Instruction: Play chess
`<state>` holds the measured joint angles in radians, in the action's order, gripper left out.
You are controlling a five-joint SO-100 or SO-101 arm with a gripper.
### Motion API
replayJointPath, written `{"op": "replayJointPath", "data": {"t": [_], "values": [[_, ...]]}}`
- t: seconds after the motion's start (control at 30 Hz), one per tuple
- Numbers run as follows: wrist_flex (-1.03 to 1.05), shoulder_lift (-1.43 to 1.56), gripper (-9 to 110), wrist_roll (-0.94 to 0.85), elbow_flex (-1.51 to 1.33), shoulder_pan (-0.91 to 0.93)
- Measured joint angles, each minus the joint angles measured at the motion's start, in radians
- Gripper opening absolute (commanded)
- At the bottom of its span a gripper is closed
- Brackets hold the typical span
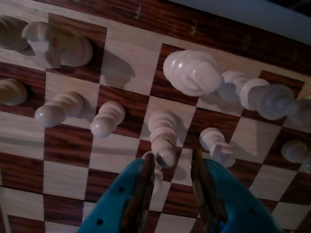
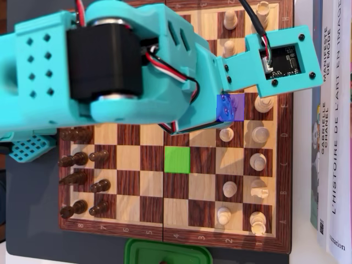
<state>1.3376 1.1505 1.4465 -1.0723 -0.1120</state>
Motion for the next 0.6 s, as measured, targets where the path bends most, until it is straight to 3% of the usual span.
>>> {"op": "replayJointPath", "data": {"t": [0.6], "values": [[-0.003,-0.038,13,0.0,0.002,0.0]]}}
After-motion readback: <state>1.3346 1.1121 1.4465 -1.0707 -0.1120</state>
